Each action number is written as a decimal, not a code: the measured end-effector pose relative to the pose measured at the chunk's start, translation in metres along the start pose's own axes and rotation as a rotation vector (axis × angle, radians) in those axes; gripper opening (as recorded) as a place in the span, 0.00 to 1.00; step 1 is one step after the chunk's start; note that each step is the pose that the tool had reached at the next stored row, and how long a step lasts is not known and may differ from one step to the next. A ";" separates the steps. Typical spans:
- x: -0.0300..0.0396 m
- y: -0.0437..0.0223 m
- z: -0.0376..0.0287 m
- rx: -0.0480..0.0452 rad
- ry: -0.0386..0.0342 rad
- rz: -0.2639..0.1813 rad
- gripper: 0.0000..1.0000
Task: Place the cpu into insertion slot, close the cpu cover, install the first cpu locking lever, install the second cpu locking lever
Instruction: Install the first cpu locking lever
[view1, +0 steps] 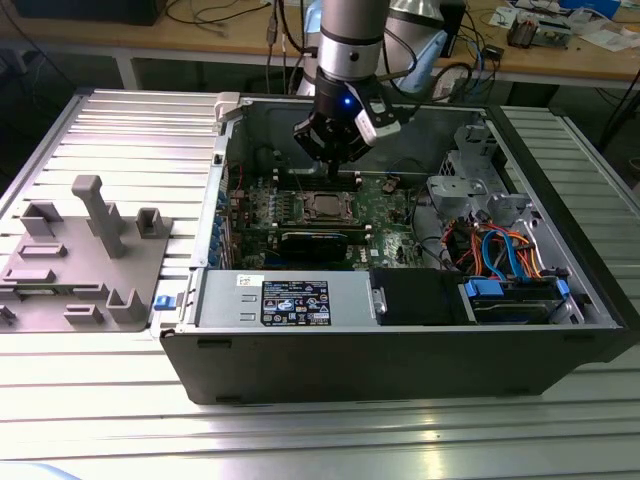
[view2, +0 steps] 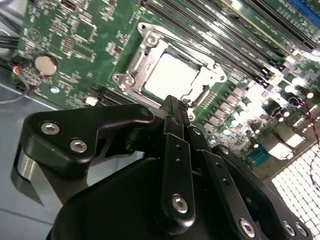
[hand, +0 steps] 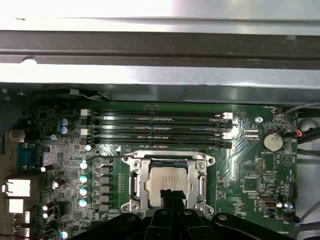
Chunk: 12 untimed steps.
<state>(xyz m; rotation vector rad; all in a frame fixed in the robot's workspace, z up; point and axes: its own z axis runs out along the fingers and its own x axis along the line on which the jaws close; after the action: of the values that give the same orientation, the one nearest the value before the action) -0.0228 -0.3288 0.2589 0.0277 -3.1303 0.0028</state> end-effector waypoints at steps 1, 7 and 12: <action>0.0021 0.0000 0.0000 0.0000 -0.0007 0.000 0.11; 0.0196 0.0003 0.0002 0.0001 -0.0065 0.000 0.11; 0.0322 0.0006 0.0004 0.0002 -0.0103 0.000 0.11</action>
<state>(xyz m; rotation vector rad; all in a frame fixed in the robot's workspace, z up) -0.0550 -0.3288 0.2589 0.0277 -3.1406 0.0029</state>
